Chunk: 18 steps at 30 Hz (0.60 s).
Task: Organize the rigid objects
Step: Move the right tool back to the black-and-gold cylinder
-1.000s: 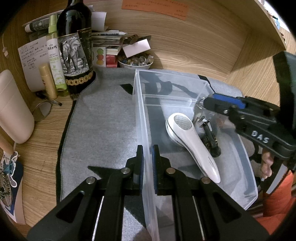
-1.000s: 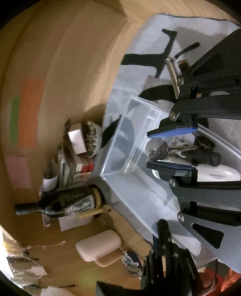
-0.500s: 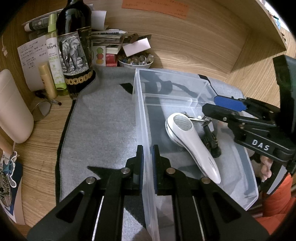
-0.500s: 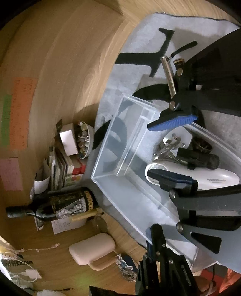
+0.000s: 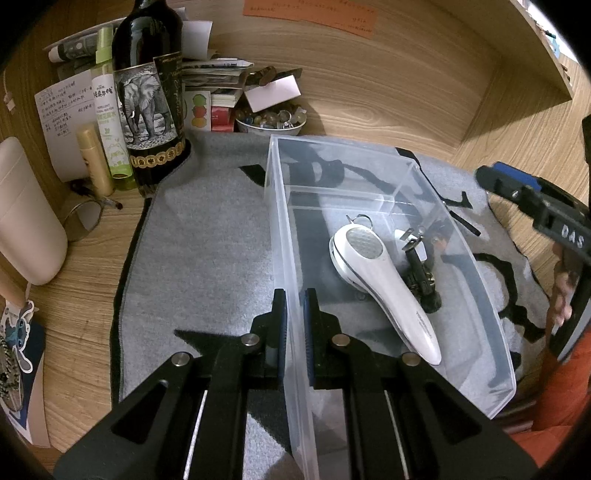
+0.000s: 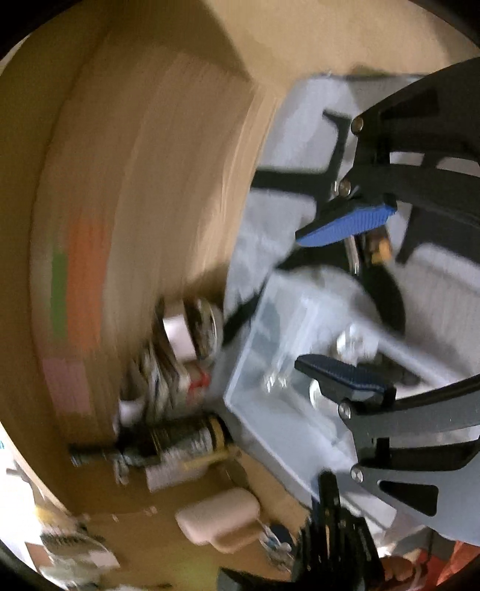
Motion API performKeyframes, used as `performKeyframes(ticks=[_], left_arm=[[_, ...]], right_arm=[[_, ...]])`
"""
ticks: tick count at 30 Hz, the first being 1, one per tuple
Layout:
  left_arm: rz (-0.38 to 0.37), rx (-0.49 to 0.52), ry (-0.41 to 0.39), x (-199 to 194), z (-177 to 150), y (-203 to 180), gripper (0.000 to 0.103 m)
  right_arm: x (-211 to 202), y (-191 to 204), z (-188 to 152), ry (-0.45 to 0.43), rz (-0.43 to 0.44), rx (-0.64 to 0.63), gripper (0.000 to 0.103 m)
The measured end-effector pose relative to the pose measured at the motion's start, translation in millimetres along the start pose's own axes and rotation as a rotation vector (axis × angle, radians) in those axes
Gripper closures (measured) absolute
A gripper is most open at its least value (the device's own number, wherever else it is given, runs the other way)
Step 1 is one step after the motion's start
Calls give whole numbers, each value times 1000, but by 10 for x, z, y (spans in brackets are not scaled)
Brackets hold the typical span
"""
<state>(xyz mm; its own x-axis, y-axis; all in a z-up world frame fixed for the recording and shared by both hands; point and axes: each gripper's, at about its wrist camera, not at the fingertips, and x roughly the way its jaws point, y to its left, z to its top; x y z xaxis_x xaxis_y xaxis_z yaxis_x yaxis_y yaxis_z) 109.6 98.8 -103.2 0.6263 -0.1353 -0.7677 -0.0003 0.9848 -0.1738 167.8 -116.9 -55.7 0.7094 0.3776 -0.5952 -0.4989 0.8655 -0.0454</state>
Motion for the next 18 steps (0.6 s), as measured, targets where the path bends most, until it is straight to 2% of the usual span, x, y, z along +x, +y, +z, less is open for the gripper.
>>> performKeyframes(ticks=[11, 18], left_arm=[[2, 1, 1, 3, -4, 2, 95], [1, 1, 1, 4, -3, 3, 94]], right_arm=[[26, -913, -142, 50, -197, 179, 41], [395, -1193, -345, 163, -222, 232, 41]])
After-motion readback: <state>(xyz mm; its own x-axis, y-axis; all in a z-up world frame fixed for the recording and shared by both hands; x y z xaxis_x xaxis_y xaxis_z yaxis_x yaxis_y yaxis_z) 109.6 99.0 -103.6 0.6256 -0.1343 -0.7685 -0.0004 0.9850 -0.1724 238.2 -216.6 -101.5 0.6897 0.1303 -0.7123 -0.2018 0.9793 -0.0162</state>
